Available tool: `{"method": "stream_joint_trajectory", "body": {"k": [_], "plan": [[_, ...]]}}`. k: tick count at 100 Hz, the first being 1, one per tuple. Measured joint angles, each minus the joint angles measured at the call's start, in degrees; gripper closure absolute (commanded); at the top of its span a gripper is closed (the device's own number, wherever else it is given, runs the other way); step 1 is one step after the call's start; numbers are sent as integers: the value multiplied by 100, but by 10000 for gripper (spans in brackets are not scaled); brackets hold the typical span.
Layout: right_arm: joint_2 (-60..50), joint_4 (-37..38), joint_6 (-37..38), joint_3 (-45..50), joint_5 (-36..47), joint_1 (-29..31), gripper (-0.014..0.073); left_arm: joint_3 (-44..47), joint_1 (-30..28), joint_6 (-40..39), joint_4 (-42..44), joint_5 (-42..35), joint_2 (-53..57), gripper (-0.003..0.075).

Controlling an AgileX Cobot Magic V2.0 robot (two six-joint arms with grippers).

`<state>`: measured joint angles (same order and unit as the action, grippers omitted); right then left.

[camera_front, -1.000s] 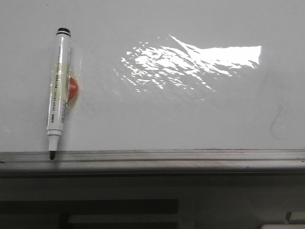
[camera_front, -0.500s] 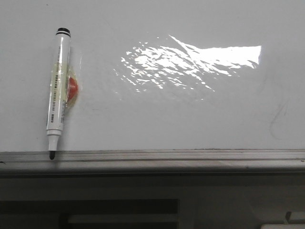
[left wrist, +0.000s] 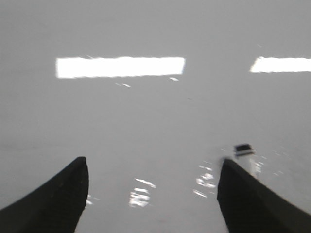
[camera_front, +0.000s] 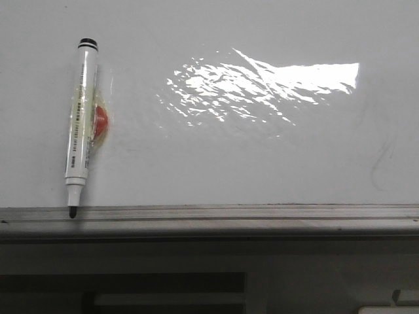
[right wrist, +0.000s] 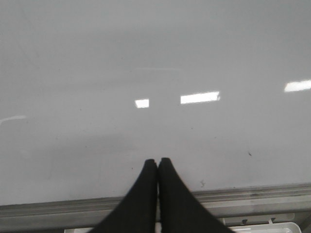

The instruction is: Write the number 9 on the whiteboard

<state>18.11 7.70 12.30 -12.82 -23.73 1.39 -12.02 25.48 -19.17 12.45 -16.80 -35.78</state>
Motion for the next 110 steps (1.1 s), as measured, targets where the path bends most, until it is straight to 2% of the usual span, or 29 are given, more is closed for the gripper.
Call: {"method": "stream_joint_trajectory", "body": {"k": [21,38,55,78,97,110], "plan": [[0,0,0,0,0,0,655,0,1447,-89,-31,-33,-613,210],[0,0,0,0,0,0,655,0,2116,-88,-240,-46,-1106,236],[0,0,0,0,0,0,655,0,2218,-88,-407,-187,-1696,249],[0,0,2,0,0,0,655,-10,2218,-88,-699,-1041,-2499,270],[0,-4,2,0,0,0,655,-42,2241,-88,-1185,-1339,-2940,383],[0,-54,2,0,0,0,655,-42,2241,-88,-1245,-1419,-3104,514]]}}
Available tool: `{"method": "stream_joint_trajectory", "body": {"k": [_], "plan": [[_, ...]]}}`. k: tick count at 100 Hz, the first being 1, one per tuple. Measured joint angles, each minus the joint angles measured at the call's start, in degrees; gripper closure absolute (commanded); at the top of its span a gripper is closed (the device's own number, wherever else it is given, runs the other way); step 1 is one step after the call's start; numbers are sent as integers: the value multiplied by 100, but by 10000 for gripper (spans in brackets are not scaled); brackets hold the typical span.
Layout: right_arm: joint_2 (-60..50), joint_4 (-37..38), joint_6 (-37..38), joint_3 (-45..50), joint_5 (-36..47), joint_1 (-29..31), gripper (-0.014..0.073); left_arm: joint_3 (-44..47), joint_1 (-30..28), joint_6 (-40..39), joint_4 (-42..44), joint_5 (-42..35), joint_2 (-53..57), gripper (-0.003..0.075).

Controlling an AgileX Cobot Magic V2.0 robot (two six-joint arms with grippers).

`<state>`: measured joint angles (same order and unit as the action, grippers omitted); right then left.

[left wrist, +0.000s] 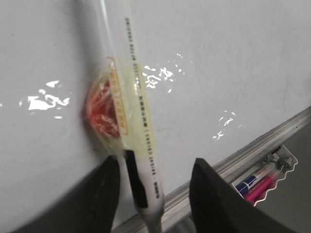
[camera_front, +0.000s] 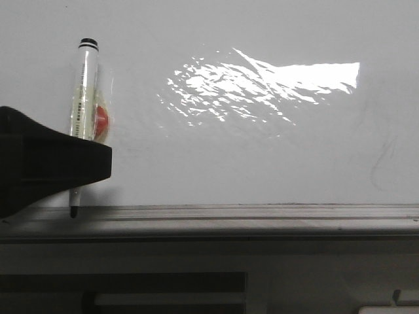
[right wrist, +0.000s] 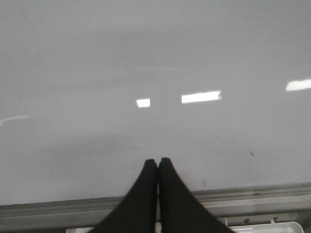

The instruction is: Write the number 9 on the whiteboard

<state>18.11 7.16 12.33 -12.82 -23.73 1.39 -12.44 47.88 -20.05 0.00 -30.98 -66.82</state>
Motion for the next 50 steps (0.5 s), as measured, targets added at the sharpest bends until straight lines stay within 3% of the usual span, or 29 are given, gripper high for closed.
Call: {"method": "stream_joint_trajectory", "body": {"k": [20,50], "plan": [[0,-12,0,-37,-71,-600,655,0,0,-3,-70,-5,-106,742],[410,-67,0,-461,-304,-2776,637,0,0,-13,321,-39,-125,741]]}}
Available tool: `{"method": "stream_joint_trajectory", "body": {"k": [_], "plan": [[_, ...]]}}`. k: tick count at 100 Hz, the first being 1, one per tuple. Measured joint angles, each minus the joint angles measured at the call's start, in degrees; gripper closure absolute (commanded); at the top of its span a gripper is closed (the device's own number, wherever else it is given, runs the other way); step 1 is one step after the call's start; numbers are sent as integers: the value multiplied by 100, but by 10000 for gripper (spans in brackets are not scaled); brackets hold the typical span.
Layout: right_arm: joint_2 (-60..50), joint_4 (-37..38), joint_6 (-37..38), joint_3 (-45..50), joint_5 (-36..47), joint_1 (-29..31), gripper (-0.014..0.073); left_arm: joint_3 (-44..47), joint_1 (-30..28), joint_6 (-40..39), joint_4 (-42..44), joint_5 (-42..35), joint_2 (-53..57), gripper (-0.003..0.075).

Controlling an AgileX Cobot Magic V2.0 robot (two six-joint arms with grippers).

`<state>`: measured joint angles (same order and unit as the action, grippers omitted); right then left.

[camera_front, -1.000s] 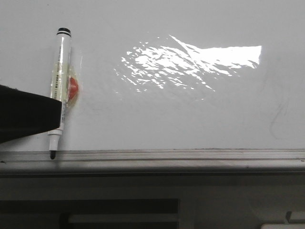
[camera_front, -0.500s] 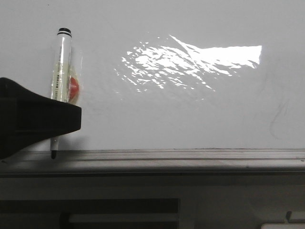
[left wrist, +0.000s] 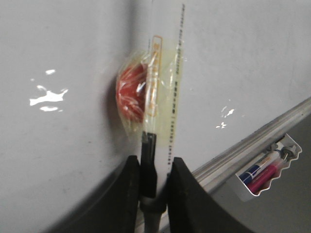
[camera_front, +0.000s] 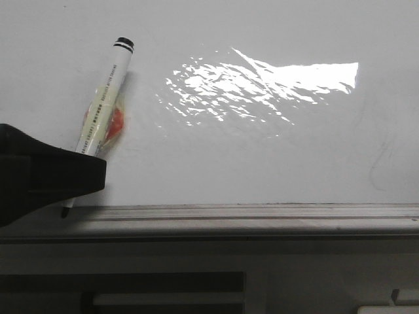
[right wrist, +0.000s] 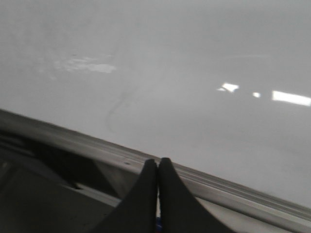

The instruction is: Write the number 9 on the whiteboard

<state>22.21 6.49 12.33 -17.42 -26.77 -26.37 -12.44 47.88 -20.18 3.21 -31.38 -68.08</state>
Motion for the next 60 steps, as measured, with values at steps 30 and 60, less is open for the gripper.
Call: {"method": "stream_joint_trajectory", "body": {"k": [30,60], "plan": [[1479,-138,-42,-1158,94,-2176,242,0,0,198,2152,-460,354,741],[2978,-211,-71,-2284,200,-2897,239,0,0,555,3254,-520,378,741]]}}
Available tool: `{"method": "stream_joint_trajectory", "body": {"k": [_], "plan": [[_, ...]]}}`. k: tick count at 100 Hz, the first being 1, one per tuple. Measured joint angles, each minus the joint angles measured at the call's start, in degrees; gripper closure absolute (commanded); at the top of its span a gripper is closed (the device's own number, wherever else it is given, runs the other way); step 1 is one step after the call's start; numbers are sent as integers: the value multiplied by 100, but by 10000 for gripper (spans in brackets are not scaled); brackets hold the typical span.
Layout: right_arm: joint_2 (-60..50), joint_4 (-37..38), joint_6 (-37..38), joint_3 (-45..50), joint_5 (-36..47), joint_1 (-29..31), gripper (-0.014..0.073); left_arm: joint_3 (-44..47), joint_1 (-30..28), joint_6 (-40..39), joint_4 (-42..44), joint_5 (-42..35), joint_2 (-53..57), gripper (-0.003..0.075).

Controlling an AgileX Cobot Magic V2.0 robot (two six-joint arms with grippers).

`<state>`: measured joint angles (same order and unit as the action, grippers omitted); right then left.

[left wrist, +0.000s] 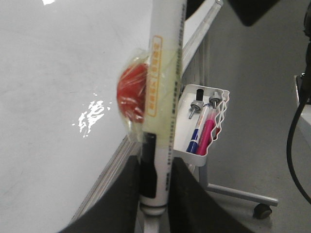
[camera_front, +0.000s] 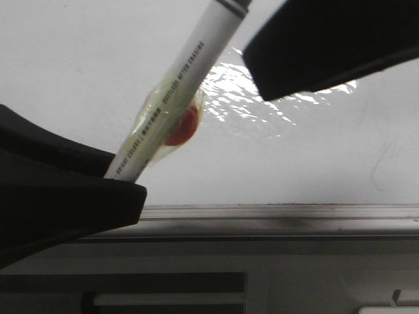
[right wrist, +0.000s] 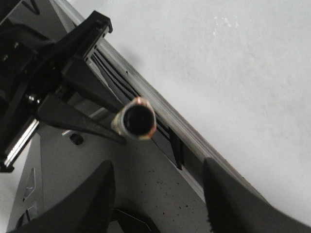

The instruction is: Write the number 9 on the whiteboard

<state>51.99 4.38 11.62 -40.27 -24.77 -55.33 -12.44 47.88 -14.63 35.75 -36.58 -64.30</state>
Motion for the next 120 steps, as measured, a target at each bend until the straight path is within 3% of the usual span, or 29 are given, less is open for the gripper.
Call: {"method": "stream_joint_trajectory", "body": {"k": [13,32,66,73,84,90,120], "plan": [[386,-172,-4,-323,8,-27,253,0,0,23,120,1,0,741],[726,-438,-4,-530,22,-27,356,0,0,36,174,-12,0,741],[931,-907,6,-567,109,-27,643,0,0,61,196,-35,0,736],[931,-947,6,-566,109,-27,662,0,0,63,196,-35,0,678],[931,-968,6,-566,109,-27,662,0,0,63,207,-51,0,477],[931,-928,6,-566,99,-27,662,0,0,63,207,-124,0,420],[785,-734,6,-609,-175,104,650,0,0,63,-604,103,316,411]]}}
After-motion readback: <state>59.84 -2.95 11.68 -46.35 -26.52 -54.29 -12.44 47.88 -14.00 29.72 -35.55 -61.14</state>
